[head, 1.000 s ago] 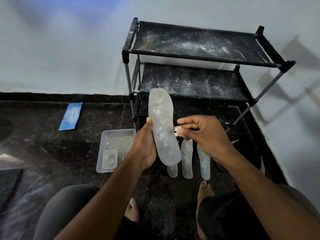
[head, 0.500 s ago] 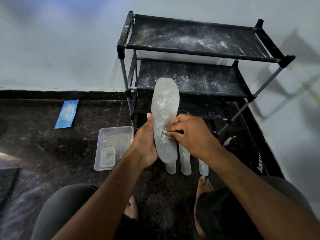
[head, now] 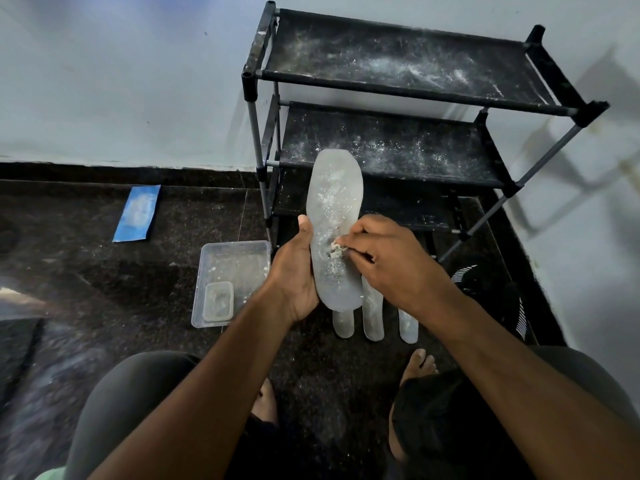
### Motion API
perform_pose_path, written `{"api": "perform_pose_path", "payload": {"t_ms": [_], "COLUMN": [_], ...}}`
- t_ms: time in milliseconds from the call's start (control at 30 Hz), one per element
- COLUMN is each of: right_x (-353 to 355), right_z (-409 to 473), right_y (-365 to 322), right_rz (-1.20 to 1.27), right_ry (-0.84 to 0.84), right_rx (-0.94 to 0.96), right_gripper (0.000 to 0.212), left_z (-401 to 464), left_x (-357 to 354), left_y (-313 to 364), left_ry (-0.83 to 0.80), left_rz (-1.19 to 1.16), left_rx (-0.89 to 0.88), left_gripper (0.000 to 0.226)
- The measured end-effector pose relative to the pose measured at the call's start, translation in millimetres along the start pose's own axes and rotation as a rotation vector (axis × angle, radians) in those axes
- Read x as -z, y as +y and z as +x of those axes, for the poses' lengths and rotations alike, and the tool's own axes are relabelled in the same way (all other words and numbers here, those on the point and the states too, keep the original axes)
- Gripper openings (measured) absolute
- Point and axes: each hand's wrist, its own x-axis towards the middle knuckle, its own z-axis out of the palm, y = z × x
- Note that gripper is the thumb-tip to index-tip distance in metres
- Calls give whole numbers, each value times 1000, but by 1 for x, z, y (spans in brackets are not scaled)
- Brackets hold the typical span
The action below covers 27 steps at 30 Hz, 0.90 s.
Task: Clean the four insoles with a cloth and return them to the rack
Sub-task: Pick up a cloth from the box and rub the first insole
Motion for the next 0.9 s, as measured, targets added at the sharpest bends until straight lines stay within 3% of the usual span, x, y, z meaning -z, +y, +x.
{"api": "perform_pose_path", "payload": {"t_ms": [200,367,533,633,800,900], "right_x": [-6,0,6,5,0,9], "right_z": [-1,-4,-8,-10,-28,-34], "right_y": [2,3,-3,-5,-6,-2], "right_rz": [-84,-183,-51,-110,-185,-74], "right_ry": [-42,-181,-111,-75,-177,-88], "right_rx": [67,144,127,139,256,145], "right_gripper": [19,37,28,23,11,18], "left_z": [-3,-8,-14,-16,-18,-21], "left_x": [-3,-3,-5,-7,-6,-7], "left_y": [1,5,2,-1,-5,-1], "left_ry": [22,37,20,13,12,-24], "left_rz": [-21,-1,82,84,84,61], "left_rx": [-3,12,26,5,45,78], "left_gripper": [61,62,60,58,65,66]}}
